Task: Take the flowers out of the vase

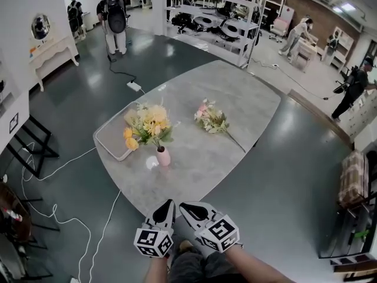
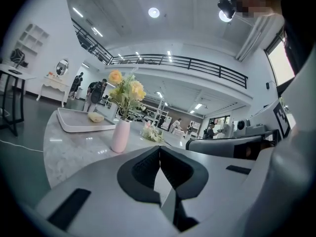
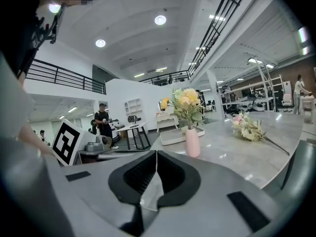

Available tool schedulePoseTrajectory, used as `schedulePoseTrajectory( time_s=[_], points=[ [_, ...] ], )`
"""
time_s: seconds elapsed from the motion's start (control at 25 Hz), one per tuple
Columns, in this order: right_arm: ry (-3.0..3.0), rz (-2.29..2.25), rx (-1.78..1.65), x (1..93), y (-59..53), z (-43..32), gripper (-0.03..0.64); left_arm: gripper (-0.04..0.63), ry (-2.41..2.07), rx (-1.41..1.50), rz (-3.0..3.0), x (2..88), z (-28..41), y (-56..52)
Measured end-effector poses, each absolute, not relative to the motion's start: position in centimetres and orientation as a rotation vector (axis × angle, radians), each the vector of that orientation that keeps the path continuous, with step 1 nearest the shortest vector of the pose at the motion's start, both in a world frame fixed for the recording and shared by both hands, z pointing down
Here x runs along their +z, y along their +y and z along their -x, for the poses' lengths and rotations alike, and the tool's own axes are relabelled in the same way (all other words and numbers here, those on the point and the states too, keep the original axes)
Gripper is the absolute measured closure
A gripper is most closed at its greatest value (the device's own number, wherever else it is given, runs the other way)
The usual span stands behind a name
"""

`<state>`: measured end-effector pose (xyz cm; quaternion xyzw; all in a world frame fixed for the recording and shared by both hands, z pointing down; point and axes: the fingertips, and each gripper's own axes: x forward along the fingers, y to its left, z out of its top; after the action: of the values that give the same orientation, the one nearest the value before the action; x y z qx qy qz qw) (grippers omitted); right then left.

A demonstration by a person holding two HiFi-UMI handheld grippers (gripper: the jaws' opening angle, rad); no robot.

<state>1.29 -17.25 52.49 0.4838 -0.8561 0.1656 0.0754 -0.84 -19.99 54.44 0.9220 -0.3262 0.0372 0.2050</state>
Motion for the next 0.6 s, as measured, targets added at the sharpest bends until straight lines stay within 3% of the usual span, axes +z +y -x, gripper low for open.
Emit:
schedulePoseTrajectory(
  time_s=[0.6],
  points=[
    [-2.637,-1.415,0.38,52.9,-25.2,-2.1,0.595,0.581,-1.007,0.054,-2.644,55.0,-0.3,-26.4]
  ],
)
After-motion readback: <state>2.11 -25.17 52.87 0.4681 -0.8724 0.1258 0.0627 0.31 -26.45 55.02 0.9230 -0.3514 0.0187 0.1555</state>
